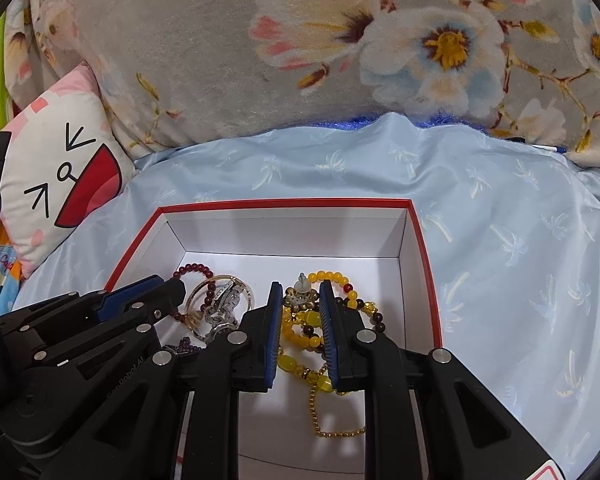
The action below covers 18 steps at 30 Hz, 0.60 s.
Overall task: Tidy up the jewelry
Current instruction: 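Carry both gold earrings into the red box and lower them, then open both tools and lift them out of the red box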
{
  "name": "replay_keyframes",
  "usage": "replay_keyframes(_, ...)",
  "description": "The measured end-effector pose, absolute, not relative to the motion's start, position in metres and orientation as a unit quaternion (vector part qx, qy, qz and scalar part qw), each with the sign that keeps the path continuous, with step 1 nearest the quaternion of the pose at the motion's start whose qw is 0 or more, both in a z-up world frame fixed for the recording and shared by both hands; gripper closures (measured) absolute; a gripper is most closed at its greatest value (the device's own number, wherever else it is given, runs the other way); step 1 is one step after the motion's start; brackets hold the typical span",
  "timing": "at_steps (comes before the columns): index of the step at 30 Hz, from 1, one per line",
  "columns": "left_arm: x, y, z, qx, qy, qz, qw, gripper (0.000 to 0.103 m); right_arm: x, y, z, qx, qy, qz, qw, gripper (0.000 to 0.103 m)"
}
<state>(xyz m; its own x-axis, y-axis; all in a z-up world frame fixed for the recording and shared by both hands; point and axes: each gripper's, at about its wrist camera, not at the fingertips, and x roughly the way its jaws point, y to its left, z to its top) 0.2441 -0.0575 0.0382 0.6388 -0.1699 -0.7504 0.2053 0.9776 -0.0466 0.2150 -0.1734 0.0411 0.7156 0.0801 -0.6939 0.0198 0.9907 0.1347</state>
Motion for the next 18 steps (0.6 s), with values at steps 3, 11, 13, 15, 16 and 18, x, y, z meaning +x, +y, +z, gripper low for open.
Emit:
replay_keyframes(3, 0.245, -0.057, 0.036, 0.021, 0.413, -0.104, 0.905, 0.088, 0.215, -0.173, 0.040, 0.068, 0.379, 0.018, 0.923, 0.085)
replay_keyframes(11, 0.234, -0.051, 0.043, 0.024, 0.392, -0.103, 0.914, 0.072, 0.208, -0.172, 0.043, 0.067, 0.366, 0.020, 0.928, 0.081)
replay_keyframes(13, 0.230, -0.046, 0.045, 0.020, 0.392, -0.103, 0.914, 0.071, 0.203, -0.173, 0.044, 0.072, 0.366, 0.022, 0.927, 0.080)
replay_keyframes(15, 0.225, -0.043, 0.047, 0.019, 0.393, -0.102, 0.914, 0.066, 0.196, -0.172, 0.044, 0.077, 0.368, 0.025, 0.926, 0.076)
replay_keyframes(16, 0.222, -0.041, 0.048, 0.017, 0.394, -0.101, 0.913, 0.065, 0.193, -0.171, 0.043, 0.077, 0.369, 0.026, 0.926, 0.076)
replay_keyframes(18, 0.216, -0.039, 0.048, 0.014, 0.397, -0.103, 0.912, 0.065, 0.185, -0.167, 0.042, 0.077, 0.371, 0.028, 0.925, 0.076)
